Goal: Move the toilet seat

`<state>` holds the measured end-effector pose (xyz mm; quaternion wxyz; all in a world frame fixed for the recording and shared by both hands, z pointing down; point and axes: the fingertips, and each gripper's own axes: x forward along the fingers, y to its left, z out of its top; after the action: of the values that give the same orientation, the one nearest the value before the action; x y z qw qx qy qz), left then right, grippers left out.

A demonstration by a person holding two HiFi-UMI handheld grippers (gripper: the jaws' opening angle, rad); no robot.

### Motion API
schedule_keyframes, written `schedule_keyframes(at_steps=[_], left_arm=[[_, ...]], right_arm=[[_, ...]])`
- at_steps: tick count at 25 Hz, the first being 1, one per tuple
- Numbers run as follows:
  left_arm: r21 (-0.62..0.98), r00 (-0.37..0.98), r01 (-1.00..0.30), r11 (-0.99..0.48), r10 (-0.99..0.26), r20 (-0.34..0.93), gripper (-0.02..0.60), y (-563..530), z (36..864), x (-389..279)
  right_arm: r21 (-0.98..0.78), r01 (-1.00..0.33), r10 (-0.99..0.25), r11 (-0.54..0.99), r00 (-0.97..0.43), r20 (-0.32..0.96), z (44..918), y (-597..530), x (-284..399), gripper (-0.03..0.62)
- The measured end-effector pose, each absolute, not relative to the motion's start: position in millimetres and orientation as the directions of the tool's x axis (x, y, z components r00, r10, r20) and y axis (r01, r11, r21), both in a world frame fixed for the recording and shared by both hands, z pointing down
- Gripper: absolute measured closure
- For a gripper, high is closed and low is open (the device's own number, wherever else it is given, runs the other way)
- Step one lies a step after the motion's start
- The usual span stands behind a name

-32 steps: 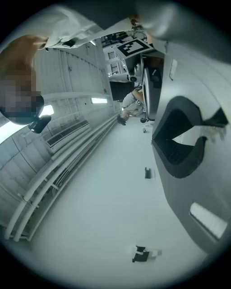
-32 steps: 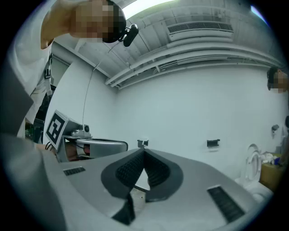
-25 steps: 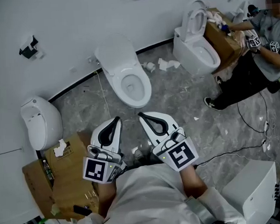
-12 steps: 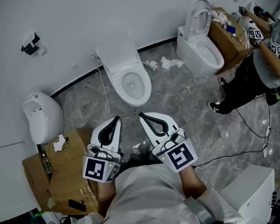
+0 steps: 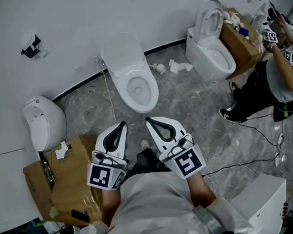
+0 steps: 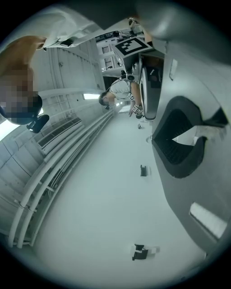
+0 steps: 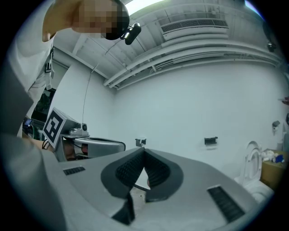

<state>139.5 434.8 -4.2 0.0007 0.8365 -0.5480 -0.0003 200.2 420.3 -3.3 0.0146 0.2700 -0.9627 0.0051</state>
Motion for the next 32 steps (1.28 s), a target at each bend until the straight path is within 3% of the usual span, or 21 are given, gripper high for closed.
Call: schedule_keyframes(at_steps=[32], left_arm=[[0.029, 0.463, -0.886, -0.463, -0.886, 0.0, 0.581, 295.0, 10.0, 64.8]], right_arm=[[0.038, -0.549, -0.55, 0.835, -0.831, 0.084, 5.9, 284.0, 119.5, 0.591]])
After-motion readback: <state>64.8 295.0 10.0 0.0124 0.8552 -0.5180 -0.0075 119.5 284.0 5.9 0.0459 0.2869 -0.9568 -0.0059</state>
